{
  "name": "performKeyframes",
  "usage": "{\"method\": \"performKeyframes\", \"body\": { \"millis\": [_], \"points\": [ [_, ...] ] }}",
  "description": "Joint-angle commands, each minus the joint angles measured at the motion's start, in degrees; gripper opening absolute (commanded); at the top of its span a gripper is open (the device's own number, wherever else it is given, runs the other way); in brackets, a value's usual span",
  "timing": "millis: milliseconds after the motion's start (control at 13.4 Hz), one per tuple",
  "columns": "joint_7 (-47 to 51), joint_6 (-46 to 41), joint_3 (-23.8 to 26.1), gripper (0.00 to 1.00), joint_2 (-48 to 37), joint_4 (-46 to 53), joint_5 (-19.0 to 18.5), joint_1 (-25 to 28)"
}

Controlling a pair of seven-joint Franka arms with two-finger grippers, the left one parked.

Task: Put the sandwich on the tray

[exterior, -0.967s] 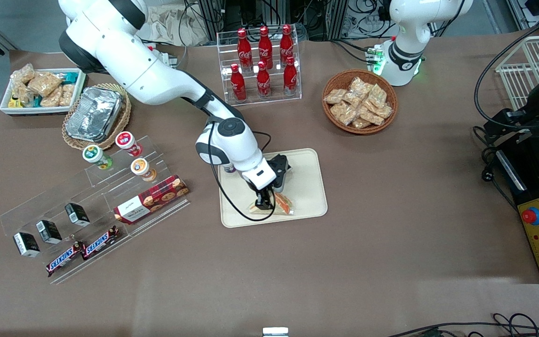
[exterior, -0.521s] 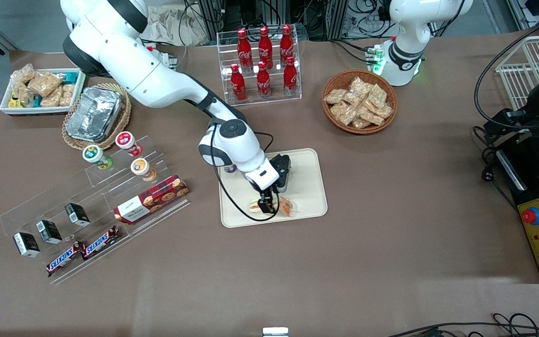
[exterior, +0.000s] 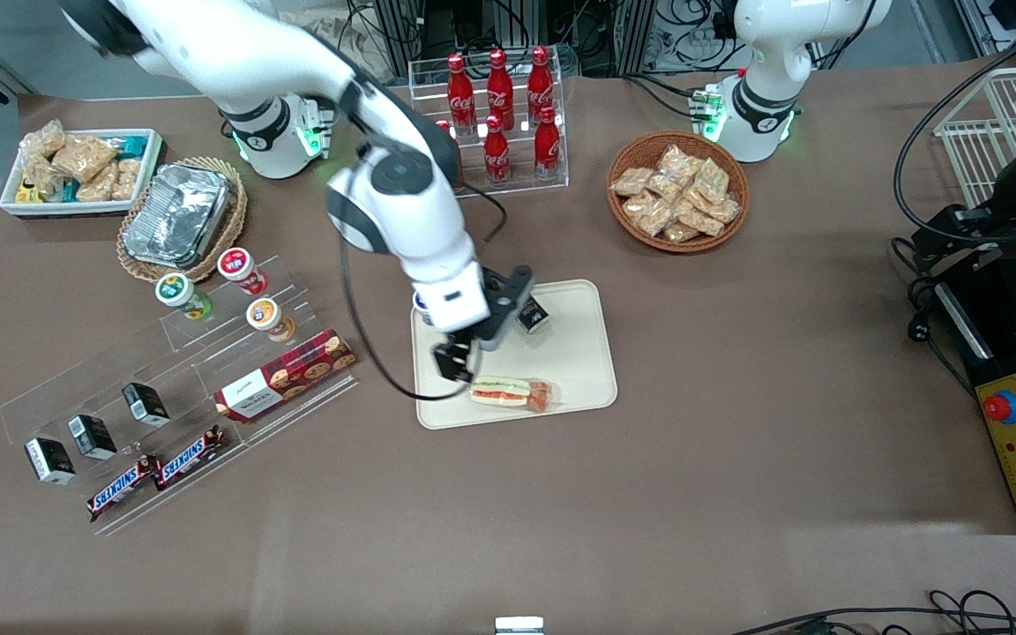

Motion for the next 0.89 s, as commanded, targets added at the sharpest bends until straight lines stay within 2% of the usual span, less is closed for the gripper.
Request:
{"method": "performKeyframes", "body": {
  "millis": [0,223,298,446,521,669,818],
  "points": [
    [0.5,-10.6,0.1,1.00,-10.5,-2.9,5.1,-8.6],
    [2.2,-23.6,-0.1,1.00,-18.4,-3.0,5.2,-15.6],
    [2.1,-26.4,-2.2,1.00,-20.3,-2.9,5.6,-16.7],
    [1.9,-31.0,-11.6,1.00,-24.1,-2.9,12.5,-16.4],
    [1.2,-32.4,-16.3,1.00,-24.8,-2.9,14.4,-16.3],
    [-0.9,-32.5,-23.0,1.00,-25.5,-2.2,14.5,-16.1],
    [-1.4,-32.5,-25.1,1.00,-25.6,-1.3,14.1,-16.7]
  ]
}}
